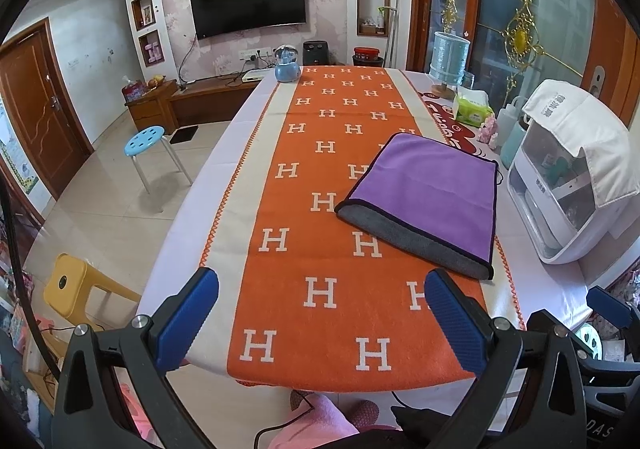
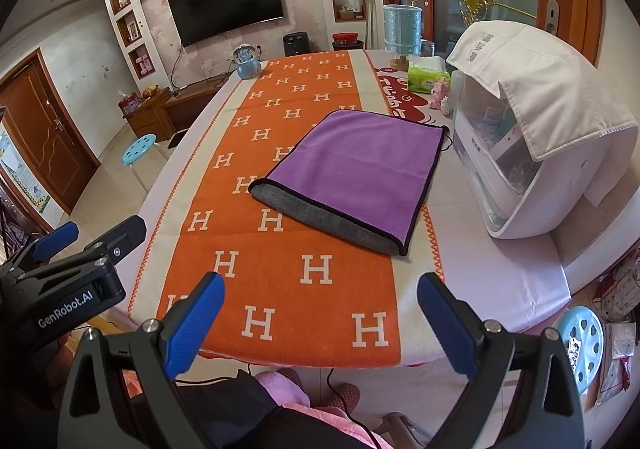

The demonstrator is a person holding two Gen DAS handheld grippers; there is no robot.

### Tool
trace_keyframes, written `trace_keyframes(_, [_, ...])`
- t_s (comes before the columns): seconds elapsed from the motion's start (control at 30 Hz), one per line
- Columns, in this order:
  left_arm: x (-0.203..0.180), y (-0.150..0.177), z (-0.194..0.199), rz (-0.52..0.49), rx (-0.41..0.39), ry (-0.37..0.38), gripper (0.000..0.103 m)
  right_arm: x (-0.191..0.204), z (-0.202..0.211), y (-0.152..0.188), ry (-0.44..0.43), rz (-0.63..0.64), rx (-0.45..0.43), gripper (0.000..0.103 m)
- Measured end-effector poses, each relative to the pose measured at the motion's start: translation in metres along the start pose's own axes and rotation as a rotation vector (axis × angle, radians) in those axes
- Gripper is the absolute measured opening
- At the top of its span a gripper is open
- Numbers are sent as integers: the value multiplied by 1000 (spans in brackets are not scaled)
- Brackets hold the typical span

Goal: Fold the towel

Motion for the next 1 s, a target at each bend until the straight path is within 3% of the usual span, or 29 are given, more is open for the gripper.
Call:
trace_keyframes(0.7, [-21,-2,0,-54,7,12,102,-18,12,4,9,-39,-36,97])
trace_keyframes(1.0, [-35,-16,-12,-111,-1,66,102,-34,8,-4,2,-65,-55,97])
Point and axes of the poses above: each gripper's, at about its wrist camera, not at the fingertips, and z roughly against the way its jaws point, x to its left, y to its underside, the point moved 1 cm from there along -z, roughly the way its jaws point, and after that the axes turned 8 degrees about -x, right-handed, at the moved point
